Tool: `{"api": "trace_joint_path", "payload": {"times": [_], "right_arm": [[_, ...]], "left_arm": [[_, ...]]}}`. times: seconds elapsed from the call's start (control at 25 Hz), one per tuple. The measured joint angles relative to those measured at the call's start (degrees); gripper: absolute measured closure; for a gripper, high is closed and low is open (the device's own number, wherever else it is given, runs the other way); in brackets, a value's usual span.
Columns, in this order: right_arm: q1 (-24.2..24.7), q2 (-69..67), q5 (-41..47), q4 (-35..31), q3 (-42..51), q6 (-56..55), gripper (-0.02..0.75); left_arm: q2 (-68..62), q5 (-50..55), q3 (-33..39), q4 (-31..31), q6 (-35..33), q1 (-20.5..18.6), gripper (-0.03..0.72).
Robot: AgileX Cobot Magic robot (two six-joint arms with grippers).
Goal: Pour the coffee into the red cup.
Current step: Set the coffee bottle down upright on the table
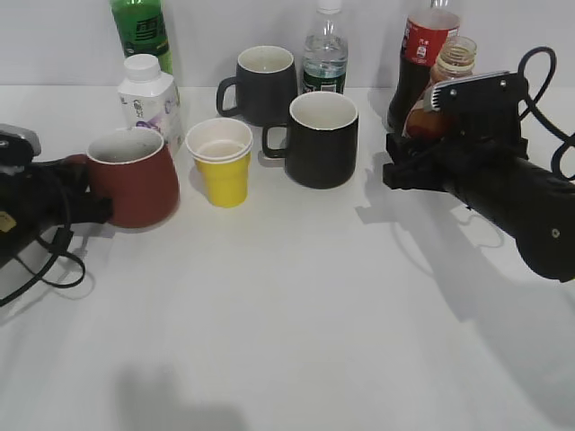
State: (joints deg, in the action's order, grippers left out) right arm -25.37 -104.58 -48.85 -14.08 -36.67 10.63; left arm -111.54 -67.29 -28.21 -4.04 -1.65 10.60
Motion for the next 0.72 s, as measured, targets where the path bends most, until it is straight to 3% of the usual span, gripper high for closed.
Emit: {"api": "trace_joint_path", "payload": {"times": [0.16, 0.44, 0.6, 0.72], "right_arm": [[0.0, -1.14, -0.24, 0.0, 0.0, 0.12, 0.234], [0.0, -5.43, -0.36, 0.45, 0.0, -2.21, 0.234], [0.0, -6.01, -1.03, 4.39, 0.0, -4.11, 0.232], [0.0, -6.23, -1.65, 6.92, 0.0, -5.21, 0.136]], "left_arm": [[-1.27, -1.03, -0.9, -0.02, 0.26, 0.0, 0.609], [-1.32, -1.93, 0.56, -0.1, 0.48, 0.0, 0.358], [-0.97, -3.28, 2.46, -0.08, 0.61, -0.04, 0.326], [0.56, -2.92, 5.07, 0.2, 0.66, 0.07, 0.321]]}}
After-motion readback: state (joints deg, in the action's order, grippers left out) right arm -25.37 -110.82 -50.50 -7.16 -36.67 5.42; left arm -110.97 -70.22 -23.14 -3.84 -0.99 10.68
